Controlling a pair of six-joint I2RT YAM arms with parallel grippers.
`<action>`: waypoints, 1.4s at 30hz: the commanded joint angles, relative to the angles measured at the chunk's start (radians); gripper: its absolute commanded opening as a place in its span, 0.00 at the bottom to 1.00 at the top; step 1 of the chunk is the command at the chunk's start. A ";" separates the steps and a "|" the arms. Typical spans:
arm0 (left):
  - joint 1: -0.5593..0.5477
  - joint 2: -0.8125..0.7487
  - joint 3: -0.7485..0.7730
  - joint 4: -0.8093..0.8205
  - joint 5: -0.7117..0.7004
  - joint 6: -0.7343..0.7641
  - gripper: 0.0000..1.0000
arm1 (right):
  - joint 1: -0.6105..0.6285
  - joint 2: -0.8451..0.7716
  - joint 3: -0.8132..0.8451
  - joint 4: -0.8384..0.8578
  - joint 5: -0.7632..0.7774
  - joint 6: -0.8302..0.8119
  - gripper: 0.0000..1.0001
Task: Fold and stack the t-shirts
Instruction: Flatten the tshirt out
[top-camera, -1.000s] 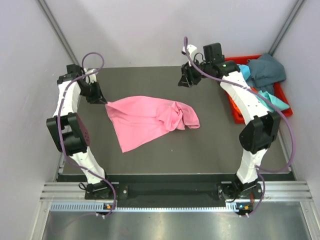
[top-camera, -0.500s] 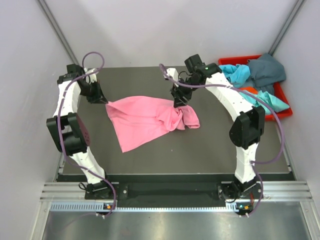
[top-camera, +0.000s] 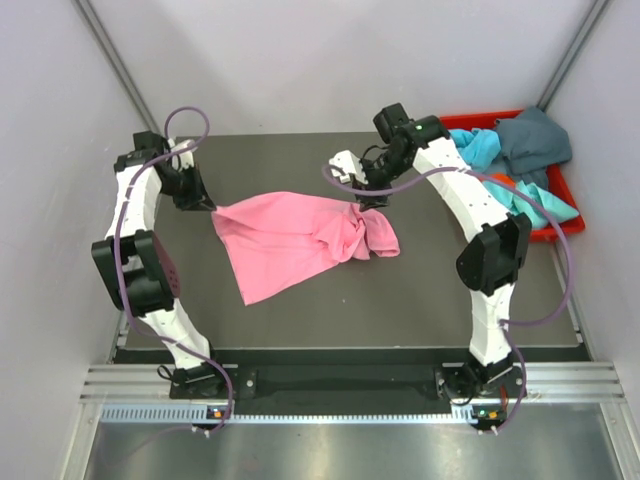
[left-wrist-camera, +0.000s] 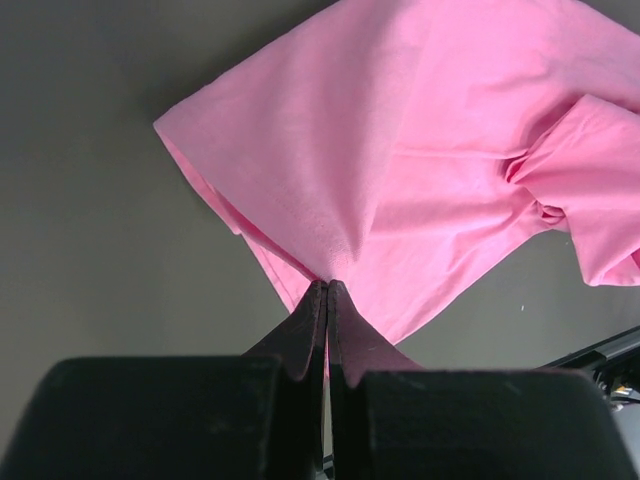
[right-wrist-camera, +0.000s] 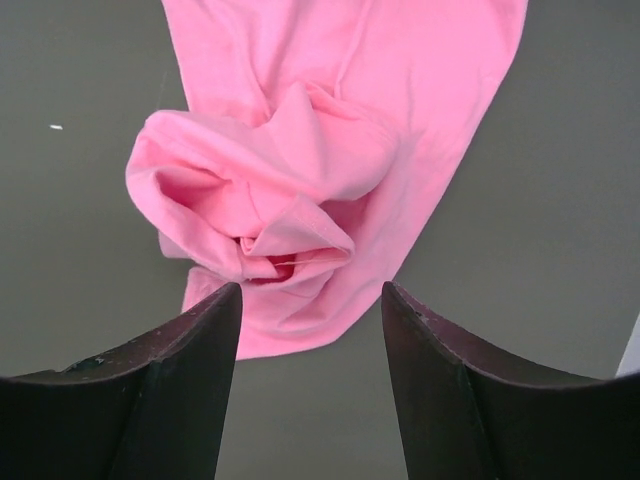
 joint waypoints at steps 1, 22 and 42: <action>-0.003 -0.068 -0.018 0.001 -0.018 0.027 0.00 | 0.005 0.026 0.033 -0.110 -0.067 -0.216 0.59; -0.002 -0.106 -0.072 0.007 -0.044 0.036 0.00 | 0.069 0.146 0.096 -0.015 -0.073 -0.204 0.57; 0.000 -0.059 -0.042 0.010 -0.030 0.028 0.00 | 0.069 0.158 0.108 0.054 -0.015 -0.102 0.10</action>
